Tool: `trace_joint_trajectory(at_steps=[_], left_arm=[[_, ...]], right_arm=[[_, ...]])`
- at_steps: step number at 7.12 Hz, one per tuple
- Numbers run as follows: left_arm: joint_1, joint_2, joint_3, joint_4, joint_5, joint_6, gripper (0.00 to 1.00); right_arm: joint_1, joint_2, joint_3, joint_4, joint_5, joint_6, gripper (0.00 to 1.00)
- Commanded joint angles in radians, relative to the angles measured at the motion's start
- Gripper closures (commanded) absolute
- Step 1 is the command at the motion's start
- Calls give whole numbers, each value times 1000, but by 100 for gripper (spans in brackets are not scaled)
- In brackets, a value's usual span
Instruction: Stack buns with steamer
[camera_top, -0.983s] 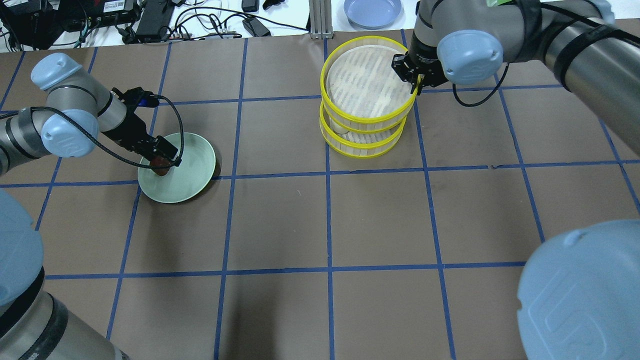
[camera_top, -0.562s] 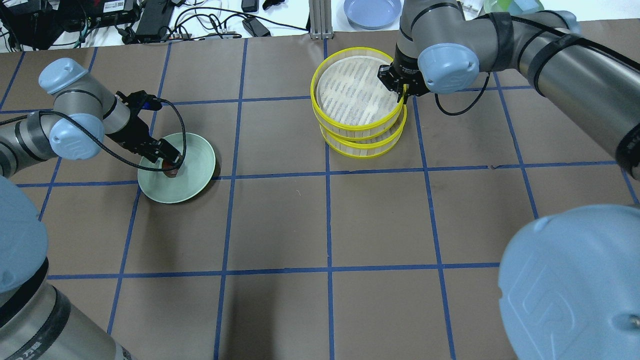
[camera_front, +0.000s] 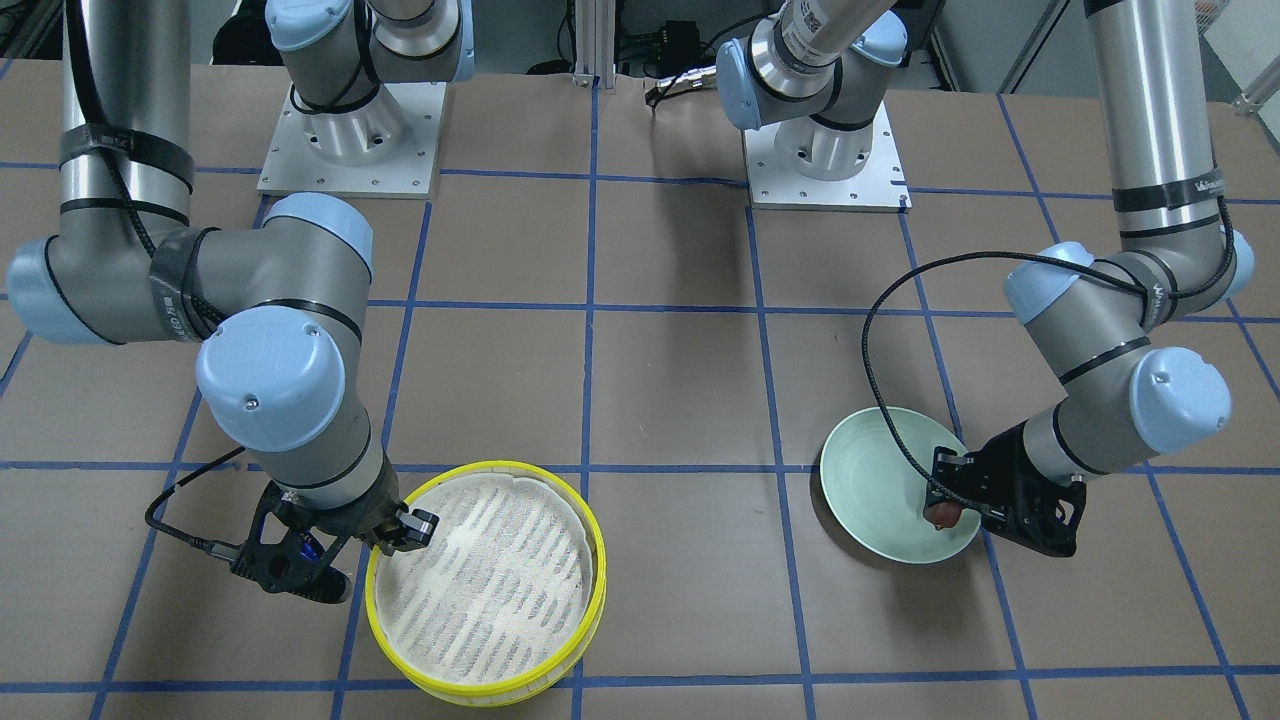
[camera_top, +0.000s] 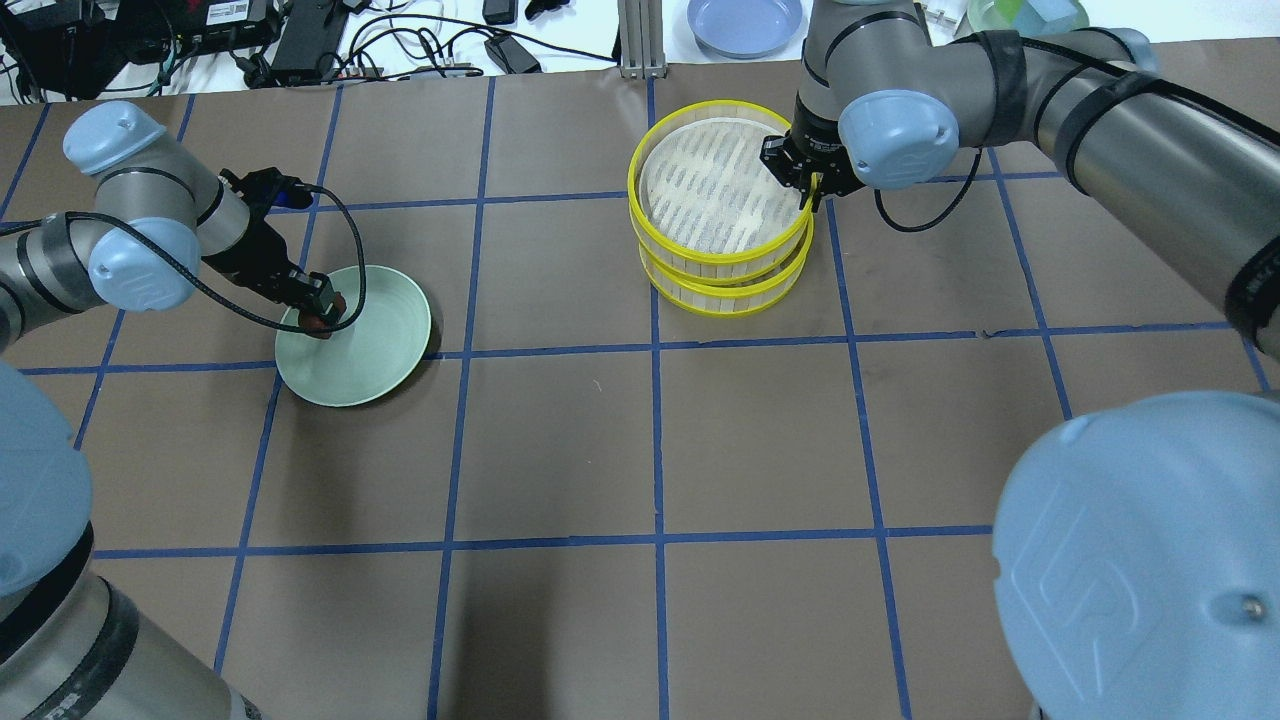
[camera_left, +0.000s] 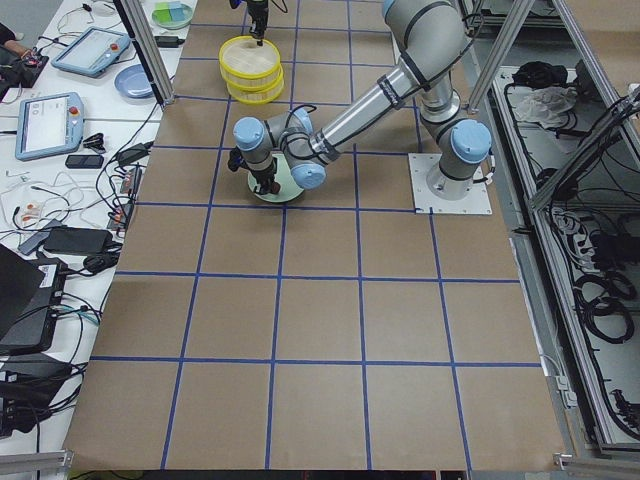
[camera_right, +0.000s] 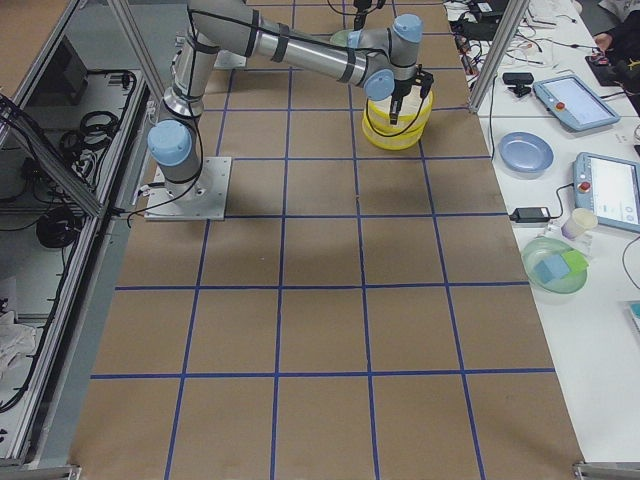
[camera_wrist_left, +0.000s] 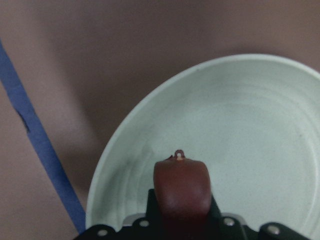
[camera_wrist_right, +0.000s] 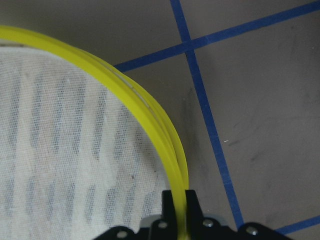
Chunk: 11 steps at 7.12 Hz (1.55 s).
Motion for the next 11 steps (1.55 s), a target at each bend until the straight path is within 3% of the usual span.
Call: trace_joint_trajectory(at_steps=[1, 2, 4, 7, 11], left_arm=[[-12, 41, 16, -4, -12, -171, 100], [-26, 53, 27, -4, -77, -252, 100], [-117, 92, 42, -7, -86, -423, 100], [-150, 130, 53, -8, -96, -552, 100], [-196, 167, 102, -36, -187, -733, 100]], right_arm=[[-4, 7, 5, 1, -11, -5, 100], [-7, 7, 5, 1, -13, -8, 100], [-18, 3, 26, 23, -10, -13, 100], [-18, -2, 31, 23, -7, -8, 100], [-13, -14, 23, 25, -8, 12, 99]])
